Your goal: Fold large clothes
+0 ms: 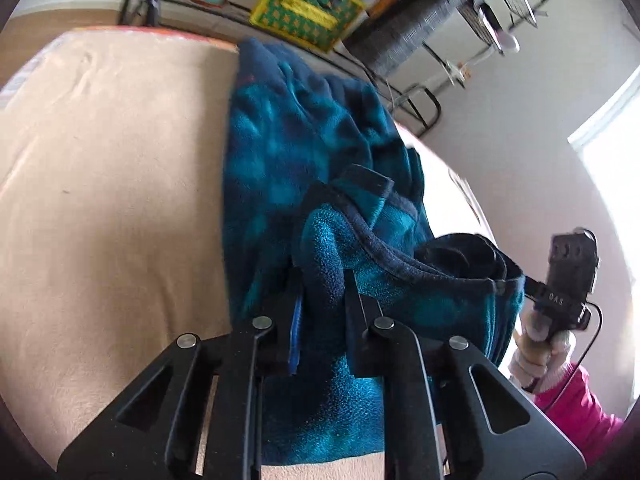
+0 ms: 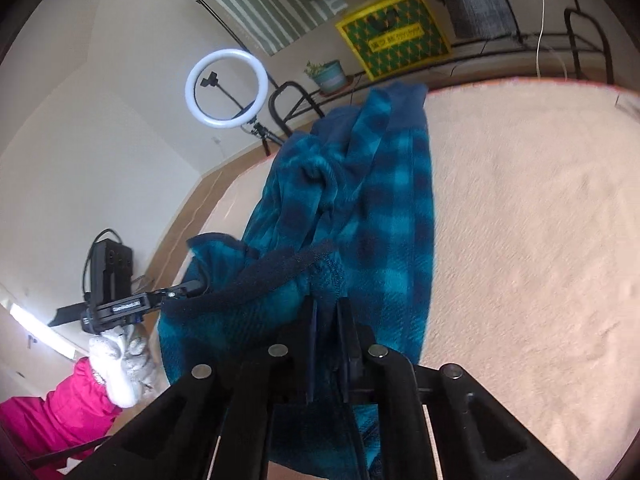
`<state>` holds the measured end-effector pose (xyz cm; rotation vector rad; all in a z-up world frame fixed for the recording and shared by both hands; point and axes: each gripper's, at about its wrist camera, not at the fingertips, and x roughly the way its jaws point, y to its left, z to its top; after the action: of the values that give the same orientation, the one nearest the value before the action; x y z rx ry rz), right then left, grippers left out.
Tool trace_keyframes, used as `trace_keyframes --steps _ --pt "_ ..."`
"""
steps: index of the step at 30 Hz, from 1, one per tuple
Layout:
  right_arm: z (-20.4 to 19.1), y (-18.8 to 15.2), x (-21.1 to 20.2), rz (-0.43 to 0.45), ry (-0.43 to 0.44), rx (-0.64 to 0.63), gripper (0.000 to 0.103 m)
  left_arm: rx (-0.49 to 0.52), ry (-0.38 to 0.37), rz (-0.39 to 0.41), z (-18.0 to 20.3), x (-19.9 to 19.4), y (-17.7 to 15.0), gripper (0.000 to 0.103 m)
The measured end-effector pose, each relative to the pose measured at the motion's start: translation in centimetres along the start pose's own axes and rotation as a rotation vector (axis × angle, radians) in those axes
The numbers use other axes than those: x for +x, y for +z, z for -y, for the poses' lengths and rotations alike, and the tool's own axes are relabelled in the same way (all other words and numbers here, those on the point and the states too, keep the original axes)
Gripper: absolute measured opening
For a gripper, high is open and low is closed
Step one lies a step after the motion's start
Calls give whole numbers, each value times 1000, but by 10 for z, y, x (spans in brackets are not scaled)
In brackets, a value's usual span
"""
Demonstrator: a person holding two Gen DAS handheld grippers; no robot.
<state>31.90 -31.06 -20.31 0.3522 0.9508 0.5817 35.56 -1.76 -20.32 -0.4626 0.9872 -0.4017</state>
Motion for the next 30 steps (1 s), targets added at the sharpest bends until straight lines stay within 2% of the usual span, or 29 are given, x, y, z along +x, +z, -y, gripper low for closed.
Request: trace_keyframes --steps 1,2,3,5,7,8,10,11,14,16,19,21,22,26,28,30 --pt "0 3 -1 4 -30 -5 6 6 68 -9 -5 9 1 15" --pt "3 5 4 0 -76 -8 6 -38 126 -46 -17 24 2 15" --pt "11 8 15 -24 -129 5 5 -105 107 -59 -29 32 2 16" --pt "24 8 35 -70 -204 38 5 -152 76 -35 -35 32 4 17" --pt "26 4 45 -83 -213 43 5 -121 89 -18 -28 26 4 19" --pt "25 2 43 -76 -215 38 6 -115 92 -19 -26 23 5 25" --pt "24 2 34 -73 -201 46 10 -117 80 -9 -25 9 5 27" --pt "23 3 25 -58 -208 49 16 -108 80 11 -23 0 5 27" --pt "3 4 -7 12 -244 -21 20 -30 69 54 -8 -28 0 28" --pt "-19 2 -20 28 -193 -78 20 7 45 58 4 -36 -5 28" --pt "-56 -5 -23 5 -71 -166 23 64 19 41 23 -36 -14 27" --pt "-79 -16 -9 -57 13 -234 23 89 0 17 32 -28 -18 28" --pt "-88 -20 1 -87 20 -262 23 98 0 8 36 -22 -19 28" --pt "-86 -18 43 -117 -70 -257 23 103 53 -17 39 5 -22 28" --pt "-77 -10 59 -121 -135 -232 20 109 117 -25 36 23 -17 27" --pt "-65 -4 78 -149 -190 -213 3 104 153 -45 28 37 -15 27"
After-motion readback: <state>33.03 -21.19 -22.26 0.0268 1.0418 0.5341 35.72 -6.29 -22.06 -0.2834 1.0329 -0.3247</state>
